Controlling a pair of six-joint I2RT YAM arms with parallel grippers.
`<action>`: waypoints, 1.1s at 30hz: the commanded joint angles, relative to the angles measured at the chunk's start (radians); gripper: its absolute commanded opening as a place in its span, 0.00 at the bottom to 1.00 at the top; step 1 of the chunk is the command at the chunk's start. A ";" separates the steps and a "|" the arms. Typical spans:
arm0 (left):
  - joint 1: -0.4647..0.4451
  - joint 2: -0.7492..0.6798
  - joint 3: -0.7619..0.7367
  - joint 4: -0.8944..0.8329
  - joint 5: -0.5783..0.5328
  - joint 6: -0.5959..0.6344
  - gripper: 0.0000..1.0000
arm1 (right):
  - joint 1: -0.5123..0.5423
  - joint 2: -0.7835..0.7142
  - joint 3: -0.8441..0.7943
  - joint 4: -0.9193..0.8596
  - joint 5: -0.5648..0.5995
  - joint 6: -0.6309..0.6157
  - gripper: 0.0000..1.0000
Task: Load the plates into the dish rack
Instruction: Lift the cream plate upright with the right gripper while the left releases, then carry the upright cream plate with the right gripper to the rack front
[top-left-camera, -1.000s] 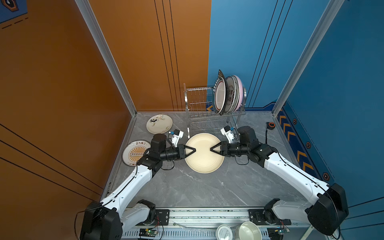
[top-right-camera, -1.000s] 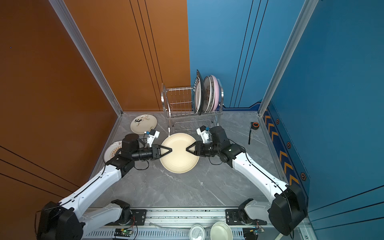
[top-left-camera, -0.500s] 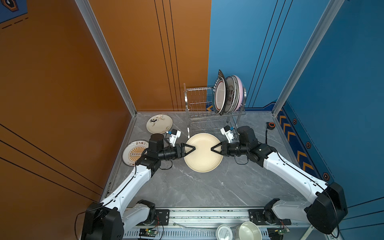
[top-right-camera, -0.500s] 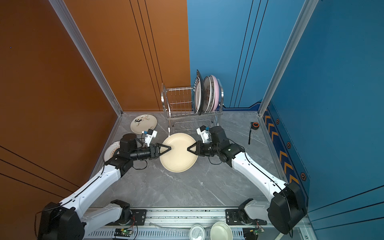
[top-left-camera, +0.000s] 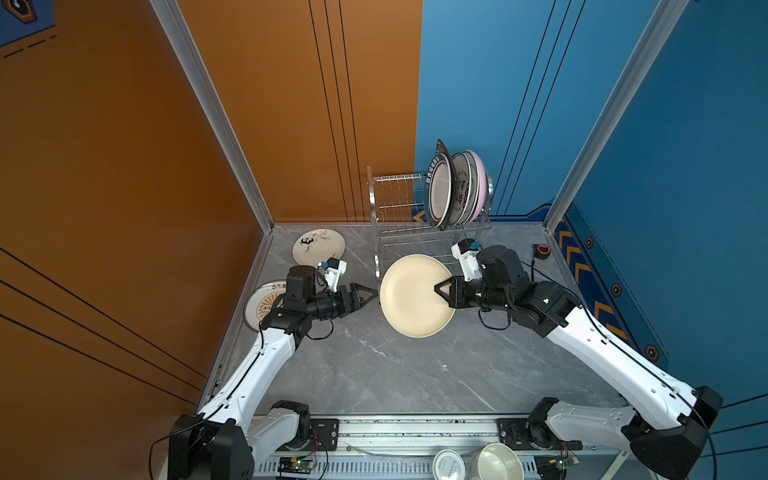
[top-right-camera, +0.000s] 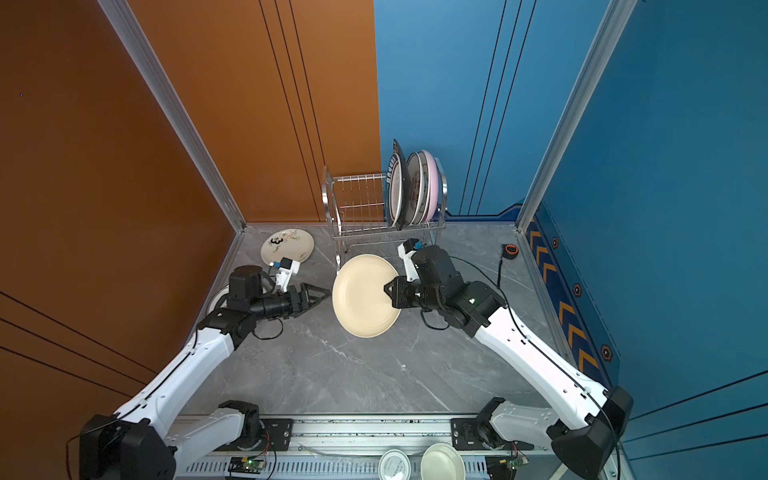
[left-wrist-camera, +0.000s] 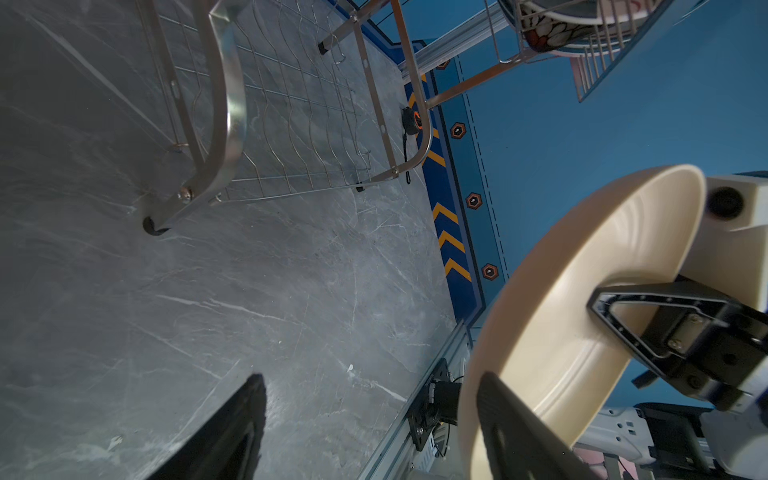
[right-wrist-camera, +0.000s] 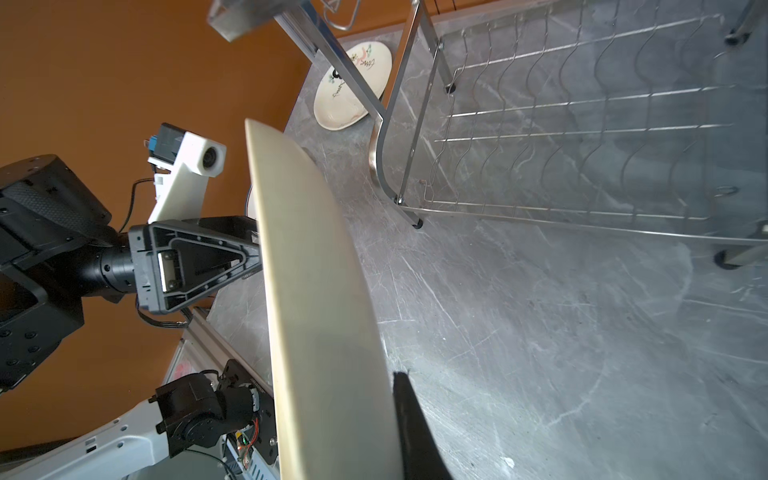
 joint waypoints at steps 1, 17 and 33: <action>0.025 -0.009 0.031 -0.084 -0.062 0.064 0.82 | 0.062 -0.018 0.106 -0.144 0.240 -0.043 0.00; 0.037 0.024 0.045 -0.132 -0.130 0.101 0.89 | 0.181 0.263 0.722 -0.281 0.744 -0.159 0.02; 0.027 0.005 0.033 -0.131 -0.152 0.095 1.00 | 0.078 0.629 1.094 -0.090 0.942 -0.371 0.02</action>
